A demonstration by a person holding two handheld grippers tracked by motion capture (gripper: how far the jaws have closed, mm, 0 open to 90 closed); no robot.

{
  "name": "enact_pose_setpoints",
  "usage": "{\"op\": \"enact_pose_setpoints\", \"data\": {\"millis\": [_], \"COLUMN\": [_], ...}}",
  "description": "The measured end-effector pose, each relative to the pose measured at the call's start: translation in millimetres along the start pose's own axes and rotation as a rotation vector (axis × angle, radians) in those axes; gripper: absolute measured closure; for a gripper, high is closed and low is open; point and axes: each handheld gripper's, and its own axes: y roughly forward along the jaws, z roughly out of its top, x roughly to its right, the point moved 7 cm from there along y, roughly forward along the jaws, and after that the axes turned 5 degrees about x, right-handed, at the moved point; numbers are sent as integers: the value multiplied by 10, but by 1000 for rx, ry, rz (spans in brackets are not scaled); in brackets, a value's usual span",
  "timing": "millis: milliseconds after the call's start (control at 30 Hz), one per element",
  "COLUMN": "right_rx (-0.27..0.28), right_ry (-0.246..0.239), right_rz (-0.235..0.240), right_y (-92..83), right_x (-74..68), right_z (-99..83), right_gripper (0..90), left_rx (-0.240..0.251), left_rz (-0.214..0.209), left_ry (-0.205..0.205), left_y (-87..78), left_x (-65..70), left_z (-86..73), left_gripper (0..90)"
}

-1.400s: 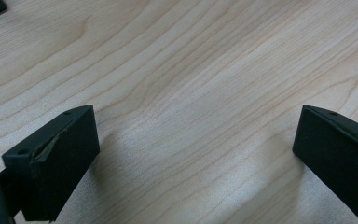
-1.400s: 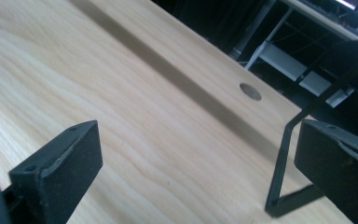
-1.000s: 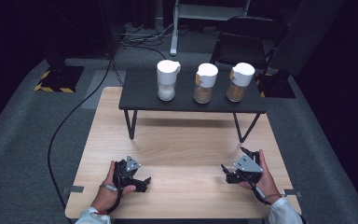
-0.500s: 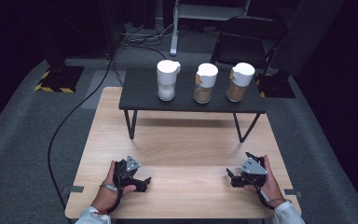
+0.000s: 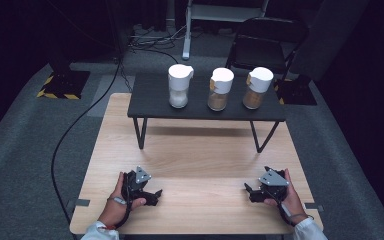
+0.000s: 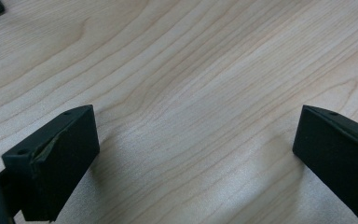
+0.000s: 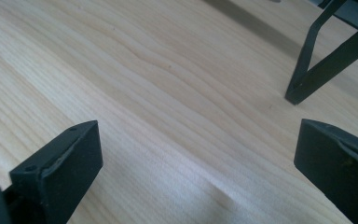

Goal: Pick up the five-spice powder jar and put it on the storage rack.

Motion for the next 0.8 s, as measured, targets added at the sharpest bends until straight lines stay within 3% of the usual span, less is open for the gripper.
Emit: {"op": "enact_pose_setpoints", "data": {"millis": [333,667,800], "right_rx": [-49,-112,-120], "right_ry": [51,195,216], "right_rz": [45,135,147], "right_y": [-12,0,-7], "right_x": [63,240,285], "right_z": [-38,-51,-72], "right_gripper": [8,2,2], "left_rx": [0,0,0], "left_rz": [0,1,0], "left_ry": [-2,-1,-2], "left_y": [2,2,2], "left_x": [2,2,3], "left_z": [1,1,1], "left_gripper": [0,0,0]}}
